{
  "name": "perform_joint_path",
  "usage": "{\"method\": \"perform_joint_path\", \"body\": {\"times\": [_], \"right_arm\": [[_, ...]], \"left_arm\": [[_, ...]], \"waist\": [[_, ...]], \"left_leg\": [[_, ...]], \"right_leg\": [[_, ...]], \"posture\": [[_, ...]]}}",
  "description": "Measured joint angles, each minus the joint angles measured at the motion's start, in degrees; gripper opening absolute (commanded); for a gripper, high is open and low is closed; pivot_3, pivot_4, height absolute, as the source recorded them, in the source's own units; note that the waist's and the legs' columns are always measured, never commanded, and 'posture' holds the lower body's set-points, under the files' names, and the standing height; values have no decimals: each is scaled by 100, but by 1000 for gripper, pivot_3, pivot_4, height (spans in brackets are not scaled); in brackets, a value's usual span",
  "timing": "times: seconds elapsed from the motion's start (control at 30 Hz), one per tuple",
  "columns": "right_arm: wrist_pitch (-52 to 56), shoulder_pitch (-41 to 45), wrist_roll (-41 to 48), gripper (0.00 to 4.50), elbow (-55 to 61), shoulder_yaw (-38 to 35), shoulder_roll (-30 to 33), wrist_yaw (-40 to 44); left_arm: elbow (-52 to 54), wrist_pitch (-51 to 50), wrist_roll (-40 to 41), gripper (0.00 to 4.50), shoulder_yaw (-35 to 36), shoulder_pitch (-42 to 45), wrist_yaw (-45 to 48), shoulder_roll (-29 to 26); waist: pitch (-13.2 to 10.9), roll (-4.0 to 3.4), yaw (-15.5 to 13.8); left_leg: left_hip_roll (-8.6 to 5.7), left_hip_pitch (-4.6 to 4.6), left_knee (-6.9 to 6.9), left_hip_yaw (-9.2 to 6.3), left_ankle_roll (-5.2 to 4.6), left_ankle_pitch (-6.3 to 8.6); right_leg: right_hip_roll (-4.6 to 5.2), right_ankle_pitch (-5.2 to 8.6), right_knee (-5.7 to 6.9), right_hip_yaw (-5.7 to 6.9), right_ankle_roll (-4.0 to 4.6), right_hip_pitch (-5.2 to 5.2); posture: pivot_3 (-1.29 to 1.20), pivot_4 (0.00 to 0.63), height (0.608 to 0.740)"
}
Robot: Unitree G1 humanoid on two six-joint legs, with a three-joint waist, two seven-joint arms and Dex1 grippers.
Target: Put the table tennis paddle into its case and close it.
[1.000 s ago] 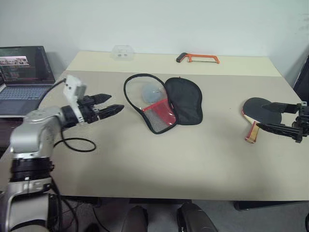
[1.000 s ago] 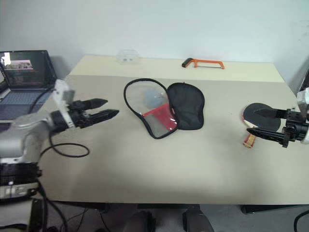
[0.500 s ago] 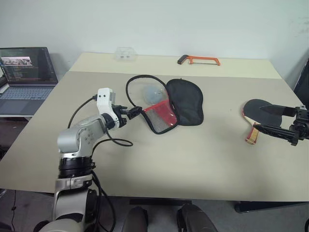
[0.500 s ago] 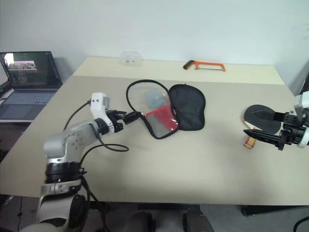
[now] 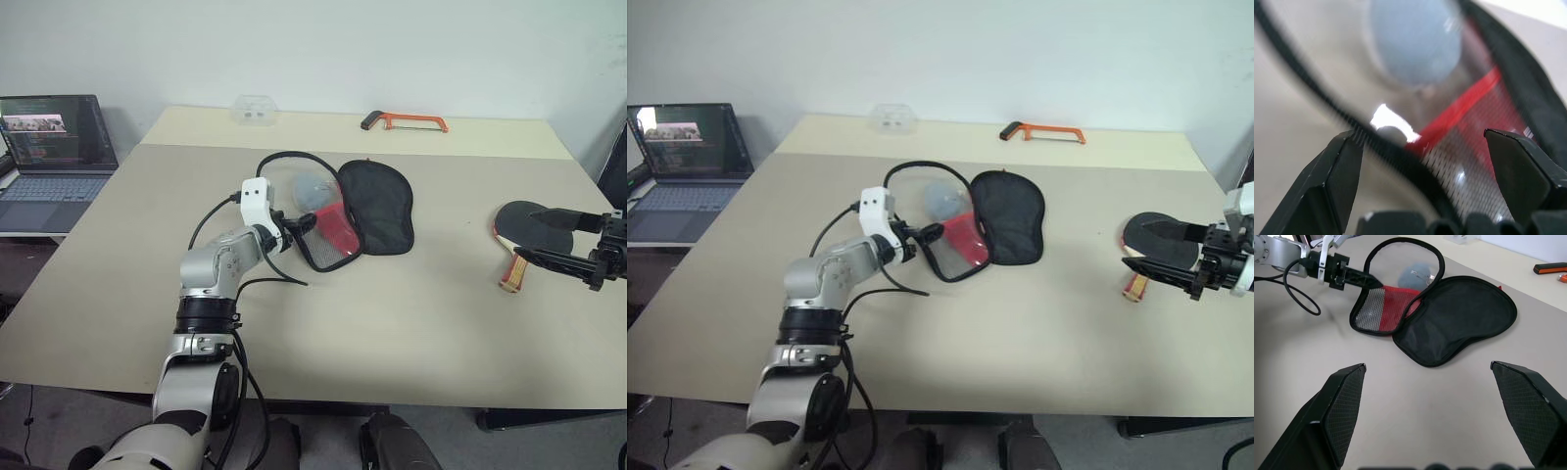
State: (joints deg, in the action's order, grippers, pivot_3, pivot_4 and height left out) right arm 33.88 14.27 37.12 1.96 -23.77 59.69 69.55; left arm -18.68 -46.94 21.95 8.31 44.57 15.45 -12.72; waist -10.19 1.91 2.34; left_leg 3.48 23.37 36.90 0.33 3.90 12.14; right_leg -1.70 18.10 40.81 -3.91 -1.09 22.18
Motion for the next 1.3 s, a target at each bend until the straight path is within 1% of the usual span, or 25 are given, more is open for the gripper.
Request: {"method": "perform_joint_path", "body": {"times": [0.07,0.17,0.23,0.27,0.33,0.37,0.5,0.53,0.67,0.77,0.9,1.03,1.13,1.3], "right_arm": [[0,0,0,4488,13,1,0,-25],[-9,44,-2,4500,23,18,0,-71],[-37,96,-4,4500,23,33,0,-87],[-43,112,-4,4500,23,40,0,-88],[-56,144,-8,4500,16,63,-2,-95],[-63,162,-8,4500,16,70,-3,-97],[-83,171,-8,4500,18,75,-5,-116],[-85,170,-8,4500,19,75,-5,-128],[-92,124,-8,4500,28,69,-7,-183],[-94,32,-8,4500,56,64,-17,-222],[-95,-17,-6,4500,162,35,-17,-263],[-96,-173,-7,4500,185,-2,-17,-319],[-97,-192,-6,4500,185,-20,-17,-335],[-102,-180,-7,4500,175,-29,-15,-334]], "left_arm": [[-215,100,-90,4226,-97,159,44,48],[-656,221,-299,3654,-348,688,199,42],[-998,389,-455,3036,-517,1116,331,44],[-1137,453,-528,2655,-580,1269,391,48],[-1703,655,-710,1961,-711,1614,514,84],[-1860,724,-769,1561,-773,1683,560,104],[-2677,1082,-1040,205,-1025,1945,958,258],[-2839,1195,-1103,48,-1074,2004,1074,298],[-3162,1537,-1314,48,-1253,2161,1454,418],[-3384,1858,-1419,48,-1319,2224,1735,621],[-3576,2082,-1506,48,-1311,2312,1777,748],[-3579,2204,-1544,48,-1251,2315,1800,708],[-3386,2257,-1509,48,-1251,2221,2275,689],[-2771,1891,-1041,48,-1279,1965,3565,873]], "waist": [[-1,1,-5],[-2,3,-17],[-2,3,-19],[-2,3,-16],[-2,3,-11],[-2,3,-8],[-2,3,-10],[-2,3,-15],[-2,3,-37],[-2,3,-52],[-2,3,-53],[-2,3,-53],[-2,2,-53],[-2,2,-58]], "left_leg": [[-1,2,1,-1,0,0],[-4,5,2,-2,0,0],[-4,5,0,-2,0,0],[-4,5,-3,-2,0,0],[-4,5,-7,-1,0,1],[-4,5,-9,-1,0,1],[-5,11,-11,-3,1,1],[-5,13,-11,-3,1,1],[-4,18,-11,-5,2,2],[-4,24,-11,-8,2,2],[-4,31,-11,-12,2,3],[-4,34,-11,-13,2,3],[-4,35,-11,-14,2,3],[-3,40,-11,-16,3,3]], "right_leg": [[0,0,-1,2,0,0],[0,0,-4,4,-1,0],[0,0,-8,3,-1,0],[0,0,-11,2,-1,0],[0,0,-13,1,-1,2],[0,1,-16,1,-1,2],[0,0,-26,6,-2,2],[0,0,-28,7,-2,2],[0,0,-35,11,-2,2],[0,0,-41,15,-2,2],[1,0,-46,19,-2,3],[1,0,-49,21,-3,4],[1,0,-49,23,-3,4],[1,-1,-55,29,-3,4]], "posture": [[0,150,740],[0,150,740],[0,150,740],[0,150,740],[0,150,740],[0,150,740],[0,150,740],[0,150,740],[0,150,740],[0,150,740],[0,150,740],[0,150,740],[0,150,740],[0,150,740]]}}
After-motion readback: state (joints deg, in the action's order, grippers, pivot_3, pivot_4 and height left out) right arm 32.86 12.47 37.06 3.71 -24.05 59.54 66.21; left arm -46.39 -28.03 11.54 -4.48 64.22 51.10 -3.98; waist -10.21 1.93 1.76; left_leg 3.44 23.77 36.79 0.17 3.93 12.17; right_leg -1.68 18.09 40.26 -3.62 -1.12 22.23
